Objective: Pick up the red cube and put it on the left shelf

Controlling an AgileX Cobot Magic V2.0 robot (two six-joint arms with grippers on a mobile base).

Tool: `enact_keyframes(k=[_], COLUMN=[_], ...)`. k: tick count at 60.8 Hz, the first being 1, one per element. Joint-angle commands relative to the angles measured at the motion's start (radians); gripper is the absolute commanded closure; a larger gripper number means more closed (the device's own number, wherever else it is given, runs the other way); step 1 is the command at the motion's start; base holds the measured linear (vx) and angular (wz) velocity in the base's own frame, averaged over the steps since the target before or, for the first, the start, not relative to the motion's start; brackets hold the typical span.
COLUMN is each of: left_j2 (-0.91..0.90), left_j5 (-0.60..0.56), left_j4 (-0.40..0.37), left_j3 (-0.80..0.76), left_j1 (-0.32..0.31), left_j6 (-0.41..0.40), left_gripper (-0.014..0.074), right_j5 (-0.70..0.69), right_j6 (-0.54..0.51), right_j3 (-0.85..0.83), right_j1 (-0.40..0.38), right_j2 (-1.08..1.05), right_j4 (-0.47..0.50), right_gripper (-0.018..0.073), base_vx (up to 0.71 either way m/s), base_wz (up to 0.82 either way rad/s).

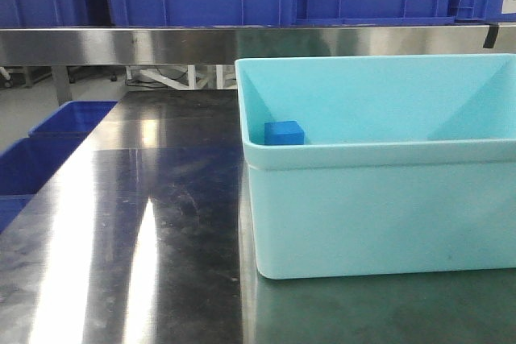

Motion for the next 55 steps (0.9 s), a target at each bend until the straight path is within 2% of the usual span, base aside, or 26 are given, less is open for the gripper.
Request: enact_keyframes(k=[1,55], left_j2=[0.008,0.008], left_j5=[-0.084,-0.084], left_j4=[0.0,0.0], left_j3=[0.022,0.022], left_j1=[-0.004,-0.004], left_j6=[0.002,0.002], left_gripper=[0.0491,0.0491], right_j5=[-0.081,-0.082], right_j6=[-0.003,-0.003], right_j3=[-0.025,-0.025], right_j1=[-0.007,-0.007], right_j2=[-0.017,-0.017], right_j4=[-0.011,-0.012], right_gripper=[0.0506,0.0506], base_vx=[0.0,0.0], base_wz=[0.0,0.0])
